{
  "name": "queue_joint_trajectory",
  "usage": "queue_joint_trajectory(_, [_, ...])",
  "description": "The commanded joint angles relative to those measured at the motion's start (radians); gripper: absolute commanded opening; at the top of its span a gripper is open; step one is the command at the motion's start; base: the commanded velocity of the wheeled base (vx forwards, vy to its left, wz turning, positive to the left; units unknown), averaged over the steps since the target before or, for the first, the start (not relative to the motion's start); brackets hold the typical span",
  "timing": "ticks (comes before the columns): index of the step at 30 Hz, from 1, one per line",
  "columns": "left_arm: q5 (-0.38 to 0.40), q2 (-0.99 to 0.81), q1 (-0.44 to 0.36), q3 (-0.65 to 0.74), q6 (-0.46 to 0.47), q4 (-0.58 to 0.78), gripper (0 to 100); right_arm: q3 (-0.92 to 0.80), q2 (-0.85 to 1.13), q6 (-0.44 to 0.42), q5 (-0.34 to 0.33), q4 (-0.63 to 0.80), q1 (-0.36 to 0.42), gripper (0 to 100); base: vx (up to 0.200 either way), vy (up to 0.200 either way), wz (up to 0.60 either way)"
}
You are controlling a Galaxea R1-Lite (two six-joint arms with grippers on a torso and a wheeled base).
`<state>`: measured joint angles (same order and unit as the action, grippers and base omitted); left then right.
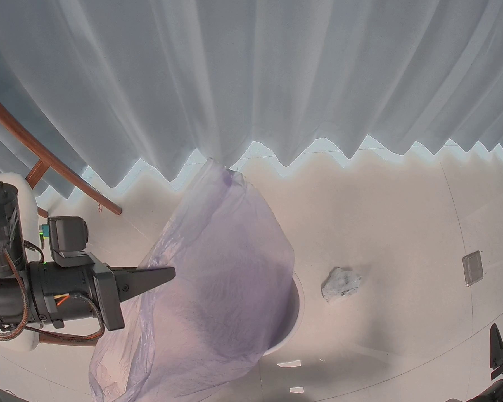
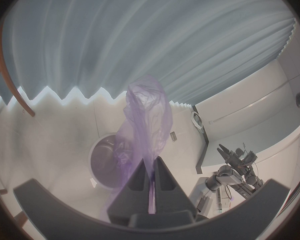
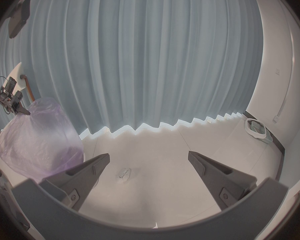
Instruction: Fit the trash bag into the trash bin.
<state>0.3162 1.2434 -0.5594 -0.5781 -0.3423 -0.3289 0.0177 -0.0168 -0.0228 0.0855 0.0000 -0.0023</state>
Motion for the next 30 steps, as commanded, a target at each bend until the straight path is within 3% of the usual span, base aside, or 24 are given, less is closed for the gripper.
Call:
queue_joint_trajectory(1, [-0.022,0.014,0.021,0.006,0.002,-0.021,0,-0.018,0.017,0.001,0.000,0.000,-0.001,100,0.000,0.000,0.00])
queue_joint_trajectory(6, [-0.085,0.016,0.042,0.000,0.002,-0.045,0,-0.018,0.017,0.000,-0.001,0.000,-0.001,100,0.000,0.000,0.00])
queue_joint_trajectory(12, [-0.085,0.051,0.075,0.063,0.016,-0.116,0,-0.018,0.015,0.000,-0.001,0.000,-0.001,100,0.000,0.000,0.00])
queue_joint_trajectory(17, [-0.068,0.123,0.144,0.109,0.080,-0.269,0,-0.018,0.015,0.001,-0.001,0.000,-0.001,100,0.000,0.000,0.00])
queue_joint_trajectory(21, [-0.066,0.189,0.122,0.116,0.083,-0.387,0,-0.018,0.015,0.001,0.000,0.000,-0.001,100,0.000,0.000,0.00])
queue_joint_trajectory(23, [-0.048,0.218,0.065,0.133,0.057,-0.460,0,-0.018,0.017,0.000,0.000,0.000,0.001,100,0.000,0.000,0.00])
queue_joint_trajectory(26, [-0.022,0.215,0.024,0.144,-0.012,-0.499,0,-0.018,0.017,0.001,0.000,0.000,-0.001,100,0.000,0.000,0.00])
queue_joint_trajectory(27, [0.000,0.209,-0.016,0.144,-0.073,-0.519,0,-0.018,0.015,0.001,-0.001,0.000,0.001,100,0.000,0.000,0.00])
queue_joint_trajectory(30, [0.007,0.180,-0.036,0.144,-0.121,-0.527,0,-0.018,0.017,0.001,-0.001,0.000,0.001,100,0.000,0.000,0.00])
